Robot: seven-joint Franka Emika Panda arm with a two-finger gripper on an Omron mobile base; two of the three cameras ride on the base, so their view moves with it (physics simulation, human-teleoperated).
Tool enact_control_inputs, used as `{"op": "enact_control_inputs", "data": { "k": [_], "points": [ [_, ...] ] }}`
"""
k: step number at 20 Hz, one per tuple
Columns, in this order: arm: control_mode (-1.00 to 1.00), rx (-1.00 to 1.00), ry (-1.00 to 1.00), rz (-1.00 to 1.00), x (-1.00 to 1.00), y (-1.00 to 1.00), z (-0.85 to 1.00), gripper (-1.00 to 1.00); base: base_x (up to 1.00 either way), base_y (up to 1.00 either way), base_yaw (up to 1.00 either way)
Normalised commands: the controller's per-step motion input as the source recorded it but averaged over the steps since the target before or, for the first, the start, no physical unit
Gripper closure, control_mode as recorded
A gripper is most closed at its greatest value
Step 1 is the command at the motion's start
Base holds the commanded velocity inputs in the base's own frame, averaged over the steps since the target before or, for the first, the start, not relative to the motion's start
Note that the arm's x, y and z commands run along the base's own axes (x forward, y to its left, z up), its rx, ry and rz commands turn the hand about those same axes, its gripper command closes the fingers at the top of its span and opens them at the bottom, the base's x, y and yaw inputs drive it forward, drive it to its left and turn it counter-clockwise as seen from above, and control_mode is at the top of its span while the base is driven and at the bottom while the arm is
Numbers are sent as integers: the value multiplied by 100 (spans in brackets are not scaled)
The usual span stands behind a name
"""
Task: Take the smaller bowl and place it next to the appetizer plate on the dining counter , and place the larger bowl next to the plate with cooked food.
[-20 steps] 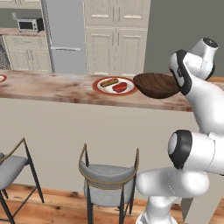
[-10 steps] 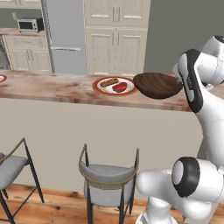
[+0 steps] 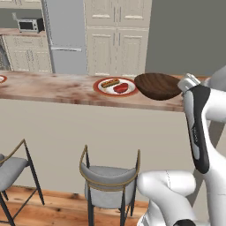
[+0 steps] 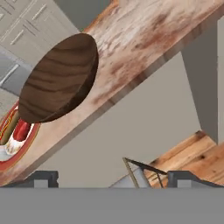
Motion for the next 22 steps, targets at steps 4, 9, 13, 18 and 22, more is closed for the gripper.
{"op": "enact_control_inputs", "data": {
  "k": [4, 9, 13, 18, 22],
  "points": [
    [-100, -30, -5, 16, -22, 30, 7, -100, 0, 0, 0],
    [100, 0, 0, 0, 0, 0, 0, -100, -17, 31, 16],
    [100, 0, 0, 0, 0, 0, 0, -100, -51, -7, 10],
    [100, 0, 0, 0, 0, 0, 0, -100, -59, -91, -4],
    [100, 0, 0, 0, 0, 0, 0, -100, -33, -100, -4]
  ]
}}
